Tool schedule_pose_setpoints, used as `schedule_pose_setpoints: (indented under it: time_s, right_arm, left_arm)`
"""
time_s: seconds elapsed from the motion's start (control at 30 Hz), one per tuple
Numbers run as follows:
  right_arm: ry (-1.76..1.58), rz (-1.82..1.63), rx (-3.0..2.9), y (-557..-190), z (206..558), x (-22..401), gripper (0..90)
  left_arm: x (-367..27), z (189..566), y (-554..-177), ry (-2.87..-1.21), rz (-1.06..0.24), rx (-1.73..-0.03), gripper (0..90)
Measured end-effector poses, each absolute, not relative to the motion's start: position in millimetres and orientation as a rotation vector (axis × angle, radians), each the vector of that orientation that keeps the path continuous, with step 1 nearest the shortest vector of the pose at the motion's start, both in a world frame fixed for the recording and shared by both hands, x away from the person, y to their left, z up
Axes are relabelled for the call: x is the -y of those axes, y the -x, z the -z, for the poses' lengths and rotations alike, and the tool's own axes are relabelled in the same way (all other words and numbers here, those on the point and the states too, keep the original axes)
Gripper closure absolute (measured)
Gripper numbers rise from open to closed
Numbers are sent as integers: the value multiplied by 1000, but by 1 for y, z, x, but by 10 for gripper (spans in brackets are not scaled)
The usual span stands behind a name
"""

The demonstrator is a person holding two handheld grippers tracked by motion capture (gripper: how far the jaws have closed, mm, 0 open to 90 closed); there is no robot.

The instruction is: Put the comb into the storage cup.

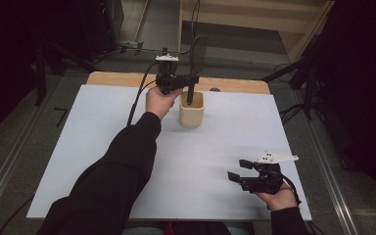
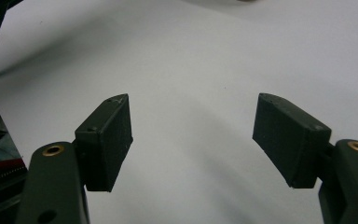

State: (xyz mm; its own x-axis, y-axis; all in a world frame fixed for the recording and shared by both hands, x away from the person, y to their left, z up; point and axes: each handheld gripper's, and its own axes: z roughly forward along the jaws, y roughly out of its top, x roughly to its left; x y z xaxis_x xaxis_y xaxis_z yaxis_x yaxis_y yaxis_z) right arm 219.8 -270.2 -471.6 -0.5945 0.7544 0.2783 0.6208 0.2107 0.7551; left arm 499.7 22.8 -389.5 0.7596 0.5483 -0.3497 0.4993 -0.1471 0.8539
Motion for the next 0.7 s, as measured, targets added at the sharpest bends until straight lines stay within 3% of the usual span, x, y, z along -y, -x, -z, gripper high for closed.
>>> schedule_pose_setpoints:
  time_s: [0.7]
  right_arm:
    - [-1324,-1341,-2328,-220,471,269,263]
  left_arm:
    - [-24,414,-500,-1805,-41,-821,726]
